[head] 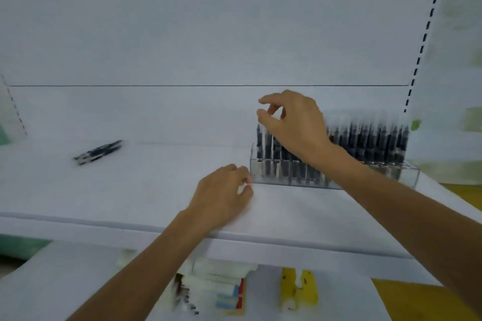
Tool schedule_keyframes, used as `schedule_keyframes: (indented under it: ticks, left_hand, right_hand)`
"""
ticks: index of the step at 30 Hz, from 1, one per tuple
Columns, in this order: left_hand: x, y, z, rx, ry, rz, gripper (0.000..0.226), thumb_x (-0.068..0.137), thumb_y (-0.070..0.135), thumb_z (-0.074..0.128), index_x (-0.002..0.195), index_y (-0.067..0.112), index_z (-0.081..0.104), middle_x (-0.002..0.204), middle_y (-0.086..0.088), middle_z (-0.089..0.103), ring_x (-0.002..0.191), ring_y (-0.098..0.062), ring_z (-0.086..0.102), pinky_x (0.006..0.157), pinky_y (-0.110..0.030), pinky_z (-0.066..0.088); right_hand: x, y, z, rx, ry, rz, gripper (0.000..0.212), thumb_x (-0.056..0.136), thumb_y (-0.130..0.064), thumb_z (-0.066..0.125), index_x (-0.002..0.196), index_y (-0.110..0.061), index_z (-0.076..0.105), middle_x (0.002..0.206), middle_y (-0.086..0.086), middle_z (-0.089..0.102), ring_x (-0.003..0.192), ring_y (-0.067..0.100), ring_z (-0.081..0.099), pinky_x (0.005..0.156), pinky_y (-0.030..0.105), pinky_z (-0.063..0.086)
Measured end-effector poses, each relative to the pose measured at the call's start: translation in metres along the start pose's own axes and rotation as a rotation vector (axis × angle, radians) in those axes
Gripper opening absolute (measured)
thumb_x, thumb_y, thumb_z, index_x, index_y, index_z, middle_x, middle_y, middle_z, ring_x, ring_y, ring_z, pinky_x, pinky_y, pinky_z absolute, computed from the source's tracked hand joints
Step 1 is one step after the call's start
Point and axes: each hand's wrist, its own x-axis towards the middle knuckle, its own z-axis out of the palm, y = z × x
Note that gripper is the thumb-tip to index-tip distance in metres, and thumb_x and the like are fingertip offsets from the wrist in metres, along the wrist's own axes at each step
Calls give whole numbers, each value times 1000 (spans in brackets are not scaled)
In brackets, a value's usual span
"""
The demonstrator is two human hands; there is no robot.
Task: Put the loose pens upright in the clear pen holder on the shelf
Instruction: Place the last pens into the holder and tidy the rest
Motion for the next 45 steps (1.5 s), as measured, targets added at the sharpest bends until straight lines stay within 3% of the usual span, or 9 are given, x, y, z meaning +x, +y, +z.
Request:
schedule_keyframes:
  ticks: [7, 11, 16, 21, 26, 33, 38, 41, 45]
  left_hand:
    - [-55, -156, -102, 47, 43, -301, 11, 88, 24, 54, 96, 24, 61, 96, 8, 60, 87, -13, 59, 80, -31, 48]
    - [-90, -234, -144, 294, 32, -337, 21, 92, 28, 48, 109, 22, 56, 108, 8, 57, 101, -15, 55, 78, -25, 39]
    - [-125, -312, -166, 159, -54, -435, 11, 90, 26, 52, 99, 23, 58, 101, 6, 59, 95, -15, 57, 79, -27, 43]
    - [-127, -362, -185, -189, -54, -475, 12, 90, 13, 54, 87, 20, 64, 82, 17, 58, 72, 2, 52, 59, 0, 36]
    - [-104, -398, -176, -226, -42, -458, 13, 90, 16, 55, 85, 26, 61, 85, 13, 59, 74, 2, 52, 61, -1, 35]
    - [-56, -432, -147, -251, -108, -419, 16, 90, 19, 54, 83, 30, 61, 88, 11, 59, 79, -5, 55, 62, -2, 35]
    - [0, -451, -131, -127, -131, -293, 15, 91, 19, 54, 102, 21, 64, 100, 0, 59, 88, -13, 57, 74, -18, 39]
    - [29, -457, -113, -158, -165, -312, 30, 90, 26, 56, 119, 19, 54, 115, -5, 57, 95, -17, 56, 79, -23, 39]
    - [52, -463, -96, -192, -336, -376, 50, 87, 36, 56, 131, 16, 41, 119, -3, 55, 102, -19, 55, 88, -31, 46]
  right_hand:
    - [-5, -98, 133, 162, -260, 44, 26, 88, -30, 58, 112, -23, 66, 100, -6, 65, 85, 10, 54, 84, 29, 47]
    - [2, -154, 194, 212, -539, 123, 23, 87, -25, 59, 107, -18, 68, 102, -2, 64, 97, 17, 60, 90, 32, 49]
    - [15, -207, 258, 289, -518, 174, 18, 88, -20, 58, 102, -15, 68, 105, 3, 65, 95, 19, 62, 80, 31, 53]
    - [21, -237, 302, 266, -519, 173, 19, 89, -17, 55, 102, -12, 68, 104, 4, 66, 94, 20, 62, 83, 31, 51]
    - [41, -238, 331, 244, -488, 176, 18, 88, -11, 54, 101, -12, 67, 107, 5, 65, 93, 19, 61, 82, 29, 50]
    - [89, -215, 364, 178, -638, 178, 16, 84, -5, 61, 98, -10, 67, 105, 7, 65, 86, 13, 55, 60, 9, 40]
    - [124, -199, 382, 308, -594, 326, 28, 82, 4, 57, 107, -9, 60, 108, 15, 63, 88, 25, 62, 67, 25, 52]
    - [134, -188, 392, 283, -553, 356, 31, 83, 3, 57, 113, -7, 57, 106, 15, 63, 79, 23, 62, 75, 33, 55]
    - [139, -179, 407, 236, -566, 382, 33, 85, -9, 61, 117, -7, 54, 106, 14, 61, 76, 16, 59, 61, 23, 51]
